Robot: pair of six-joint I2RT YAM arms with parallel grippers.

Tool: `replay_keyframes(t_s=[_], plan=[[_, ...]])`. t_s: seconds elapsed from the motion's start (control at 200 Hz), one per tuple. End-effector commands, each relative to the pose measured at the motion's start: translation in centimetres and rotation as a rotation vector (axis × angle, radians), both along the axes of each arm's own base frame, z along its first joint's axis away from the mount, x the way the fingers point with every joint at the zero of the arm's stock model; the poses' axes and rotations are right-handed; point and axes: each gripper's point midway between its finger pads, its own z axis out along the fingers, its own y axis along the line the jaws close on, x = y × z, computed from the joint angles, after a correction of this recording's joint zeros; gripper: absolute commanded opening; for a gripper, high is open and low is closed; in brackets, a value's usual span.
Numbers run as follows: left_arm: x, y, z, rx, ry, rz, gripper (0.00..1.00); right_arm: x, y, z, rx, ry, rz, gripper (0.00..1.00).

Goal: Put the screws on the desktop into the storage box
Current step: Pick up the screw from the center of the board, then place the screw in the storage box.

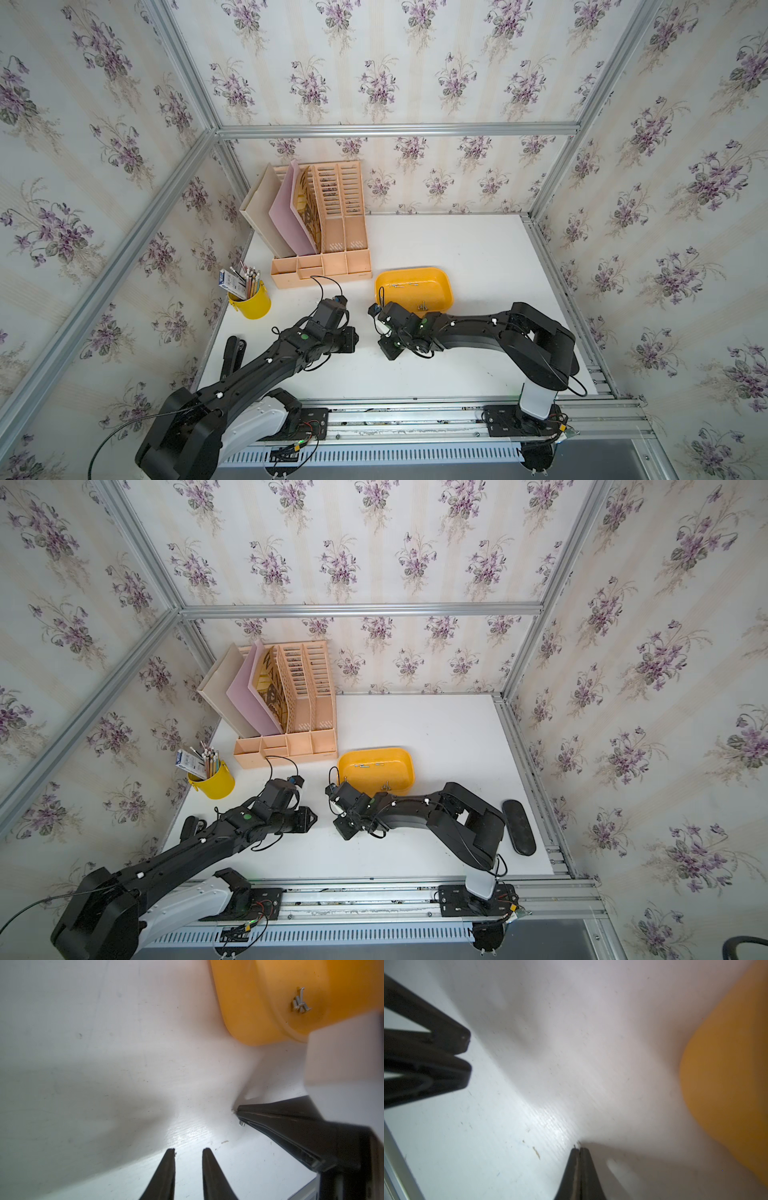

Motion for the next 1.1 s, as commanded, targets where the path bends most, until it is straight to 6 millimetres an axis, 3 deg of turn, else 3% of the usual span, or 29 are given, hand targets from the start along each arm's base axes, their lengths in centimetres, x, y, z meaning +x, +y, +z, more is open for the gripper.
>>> replay_keyframes(t_s=[0.0, 0.175, 0.31, 0.38, 0.504, 0.604, 0.679, 0.819, 0.874, 1.009, 1.099], plan=[[0.4, -0.4, 0.4, -0.026, -0.018, -0.002, 0.28, -1.3, -3.8, -0.9, -0.146, 0.073, -0.002, 0.0], [0.8, -1.0, 0.7, -0.041, -0.023, -0.011, 0.27, 2.0, -3.9, 4.0, -0.067, 0.025, -0.034, 0.0], [1.0, -1.8, 0.7, -0.043, -0.024, -0.03, 0.27, 6.4, -5.4, 8.3, 0.011, -0.035, -0.093, 0.0], [1.1, -2.3, 0.7, -0.04, -0.027, -0.041, 0.28, 8.9, -6.3, 9.4, 0.071, -0.037, -0.135, 0.0], [1.3, -3.2, 0.9, -0.031, -0.035, -0.066, 0.28, 12.8, -7.5, 8.5, 0.064, -0.043, -0.194, 0.0], [1.6, -3.5, 1.0, -0.03, -0.042, -0.071, 0.29, 14.5, -7.6, 6.9, 0.024, -0.046, -0.216, 0.0], [1.8, -3.6, 1.3, -0.025, -0.049, -0.078, 0.29, 15.0, -7.4, 5.9, 0.016, -0.038, -0.222, 0.0], [2.3, -3.7, 1.7, -0.012, -0.062, -0.087, 0.31, 15.6, -7.7, 5.0, -0.001, -0.044, -0.241, 0.15], [2.7, -3.8, 2.0, -0.009, -0.071, -0.089, 0.32, 15.8, -7.8, 5.2, 0.0, -0.057, -0.247, 0.26], [3.6, -4.3, 2.8, -0.003, -0.094, -0.108, 0.35, 16.1, -8.0, 5.6, 0.0, -0.077, -0.248, 0.32], [4.6, -4.4, 3.7, 0.0, -0.112, -0.111, 0.43, 16.4, -8.4, 6.0, 0.003, -0.089, -0.261, 0.38]])
